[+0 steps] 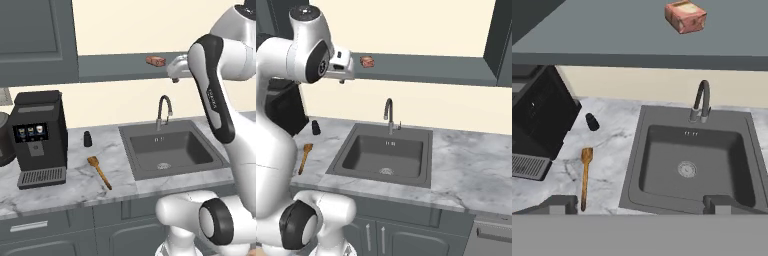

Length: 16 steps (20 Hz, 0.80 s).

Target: Open the cabinet. Pick the bar soap and place it next to the sink. Then close the cabinet.

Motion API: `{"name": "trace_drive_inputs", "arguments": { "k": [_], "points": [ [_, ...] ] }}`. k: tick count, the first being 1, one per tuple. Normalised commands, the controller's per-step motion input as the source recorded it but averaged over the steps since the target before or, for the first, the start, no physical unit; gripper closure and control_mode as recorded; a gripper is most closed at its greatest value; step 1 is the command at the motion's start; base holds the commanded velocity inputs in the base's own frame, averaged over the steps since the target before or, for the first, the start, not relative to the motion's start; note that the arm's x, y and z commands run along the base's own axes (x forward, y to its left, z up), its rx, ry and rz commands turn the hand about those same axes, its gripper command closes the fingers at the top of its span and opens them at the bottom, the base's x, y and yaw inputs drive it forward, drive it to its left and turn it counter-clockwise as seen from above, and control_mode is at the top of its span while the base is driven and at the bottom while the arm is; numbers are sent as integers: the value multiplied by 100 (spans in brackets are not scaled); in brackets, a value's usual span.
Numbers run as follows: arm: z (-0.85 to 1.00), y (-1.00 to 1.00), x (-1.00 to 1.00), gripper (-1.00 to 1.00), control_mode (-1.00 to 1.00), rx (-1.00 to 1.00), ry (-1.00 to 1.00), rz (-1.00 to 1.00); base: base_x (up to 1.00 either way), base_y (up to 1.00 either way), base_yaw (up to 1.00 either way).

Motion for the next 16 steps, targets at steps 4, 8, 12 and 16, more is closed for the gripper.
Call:
{"name": "trace_drive_inputs", "arguments": {
  "k": [4,8,12,16],
  "points": [
    [15,-4,70,-100,-100,0,0,5,0,0,0],
    [4,-13,90,-100,-100,-1,1,3,0,0,0],
    [6,-6,68,-100,-100,0,0,2,0,0,0],
    [0,0,67,-100,-100,0,0,0,0,0,0]
  ]
}}
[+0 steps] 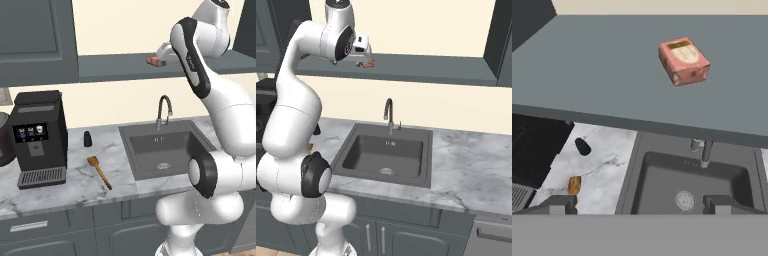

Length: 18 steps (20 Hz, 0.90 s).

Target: Open the cabinet. Pick the bar soap and place it next to the sink. Then close the cabinet.

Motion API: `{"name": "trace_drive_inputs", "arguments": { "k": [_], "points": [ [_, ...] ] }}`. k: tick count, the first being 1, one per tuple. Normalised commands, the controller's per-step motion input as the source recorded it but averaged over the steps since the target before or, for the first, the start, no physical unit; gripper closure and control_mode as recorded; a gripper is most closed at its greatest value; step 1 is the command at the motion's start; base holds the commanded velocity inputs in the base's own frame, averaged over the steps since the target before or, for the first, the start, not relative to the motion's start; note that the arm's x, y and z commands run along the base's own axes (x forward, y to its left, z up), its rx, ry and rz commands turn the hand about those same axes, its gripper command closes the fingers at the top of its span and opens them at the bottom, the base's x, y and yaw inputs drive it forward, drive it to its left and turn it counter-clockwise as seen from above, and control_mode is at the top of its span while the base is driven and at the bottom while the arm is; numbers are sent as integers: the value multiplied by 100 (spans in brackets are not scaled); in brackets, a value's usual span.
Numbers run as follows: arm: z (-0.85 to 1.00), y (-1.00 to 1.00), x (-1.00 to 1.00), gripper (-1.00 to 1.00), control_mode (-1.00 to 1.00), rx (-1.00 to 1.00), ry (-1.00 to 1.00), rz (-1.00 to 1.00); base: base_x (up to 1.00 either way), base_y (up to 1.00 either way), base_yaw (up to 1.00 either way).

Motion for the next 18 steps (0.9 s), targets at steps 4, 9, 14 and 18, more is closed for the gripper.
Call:
{"name": "trace_drive_inputs", "arguments": {
  "k": [4,9,14,18],
  "points": [
    [-7,0,55,-100,-100,0,-3,3,0,0,0],
    [-13,0,52,-100,-100,0,-13,5,0,0,0],
    [-24,0,48,-100,-100,0,-8,1,0,0,0],
    [0,0,35,-100,-100,-2,1,0,0,0,0]
  ]
}}
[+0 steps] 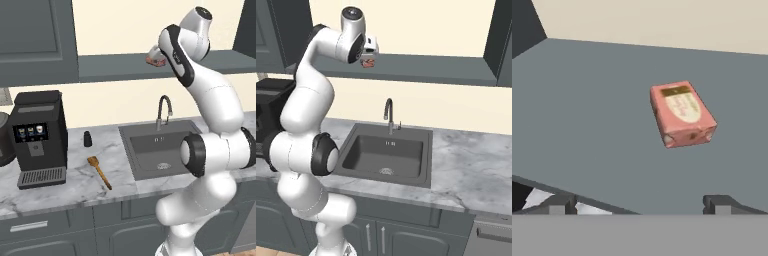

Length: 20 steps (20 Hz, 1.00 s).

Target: Open the cabinet. Pick the bar soap and place it next to the sink. Then close the cabinet.

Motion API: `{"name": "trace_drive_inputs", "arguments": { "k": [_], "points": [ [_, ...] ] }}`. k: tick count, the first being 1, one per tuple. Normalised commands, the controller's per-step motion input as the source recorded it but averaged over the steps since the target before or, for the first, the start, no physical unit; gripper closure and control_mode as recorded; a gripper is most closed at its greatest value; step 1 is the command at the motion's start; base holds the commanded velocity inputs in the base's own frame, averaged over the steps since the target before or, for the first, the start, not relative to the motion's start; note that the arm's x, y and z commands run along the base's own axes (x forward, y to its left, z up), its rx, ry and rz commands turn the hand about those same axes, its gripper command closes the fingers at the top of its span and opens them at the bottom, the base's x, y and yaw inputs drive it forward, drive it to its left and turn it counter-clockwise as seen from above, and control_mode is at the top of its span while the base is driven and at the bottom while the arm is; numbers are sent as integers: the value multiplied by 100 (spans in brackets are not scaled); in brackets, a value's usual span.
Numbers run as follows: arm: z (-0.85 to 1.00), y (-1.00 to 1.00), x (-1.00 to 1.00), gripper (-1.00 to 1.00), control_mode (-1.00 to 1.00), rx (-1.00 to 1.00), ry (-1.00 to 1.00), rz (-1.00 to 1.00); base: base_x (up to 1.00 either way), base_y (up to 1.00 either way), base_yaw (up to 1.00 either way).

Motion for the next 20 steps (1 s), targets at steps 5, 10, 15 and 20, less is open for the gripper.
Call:
{"name": "trace_drive_inputs", "arguments": {
  "k": [5,10,15,20],
  "points": [
    [0,0,49,-100,-100,-1,0,0,0,0,0],
    [0,-7,35,-100,-100,0,0,0,0,0,0],
    [-1,-17,27,-100,-100,0,4,3,0,0,0],
    [-19,-8,32,-100,-100,0,3,6,0,0,0]
  ]
}}
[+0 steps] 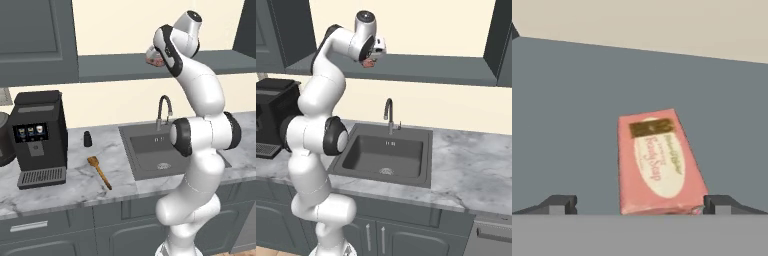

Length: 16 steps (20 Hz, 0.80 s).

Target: Open the cabinet. Pick the bar soap and place it next to the sink. Then close the cabinet.

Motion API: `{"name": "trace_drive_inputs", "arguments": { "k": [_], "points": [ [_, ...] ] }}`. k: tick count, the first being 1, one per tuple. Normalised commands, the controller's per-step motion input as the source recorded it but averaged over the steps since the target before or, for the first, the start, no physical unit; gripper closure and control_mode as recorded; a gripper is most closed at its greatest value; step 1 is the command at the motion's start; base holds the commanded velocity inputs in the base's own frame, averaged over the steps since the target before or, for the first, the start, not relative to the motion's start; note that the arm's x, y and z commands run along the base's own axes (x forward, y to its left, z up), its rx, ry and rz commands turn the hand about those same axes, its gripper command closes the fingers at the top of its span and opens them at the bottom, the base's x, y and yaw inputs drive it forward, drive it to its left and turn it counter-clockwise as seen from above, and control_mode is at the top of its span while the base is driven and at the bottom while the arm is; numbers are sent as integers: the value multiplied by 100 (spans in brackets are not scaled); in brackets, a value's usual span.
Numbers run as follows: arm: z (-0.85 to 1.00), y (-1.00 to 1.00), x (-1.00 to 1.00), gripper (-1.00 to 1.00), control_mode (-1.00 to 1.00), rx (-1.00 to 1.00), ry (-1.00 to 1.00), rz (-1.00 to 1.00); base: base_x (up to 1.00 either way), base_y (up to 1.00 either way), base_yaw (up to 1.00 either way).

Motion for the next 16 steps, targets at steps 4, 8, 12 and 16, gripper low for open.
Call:
{"name": "trace_drive_inputs", "arguments": {
  "k": [4,8,12,16],
  "points": [
    [-2,-9,30,-100,-100,0,0,4,0,0,0],
    [0,-1,17,-100,-100,0,0,4,0,0,0],
    [0,1,0,-100,-100,0,0,7,0,0,0],
    [0,9,-9,-100,-100,0,0,12,0,0,0]
  ]
}}
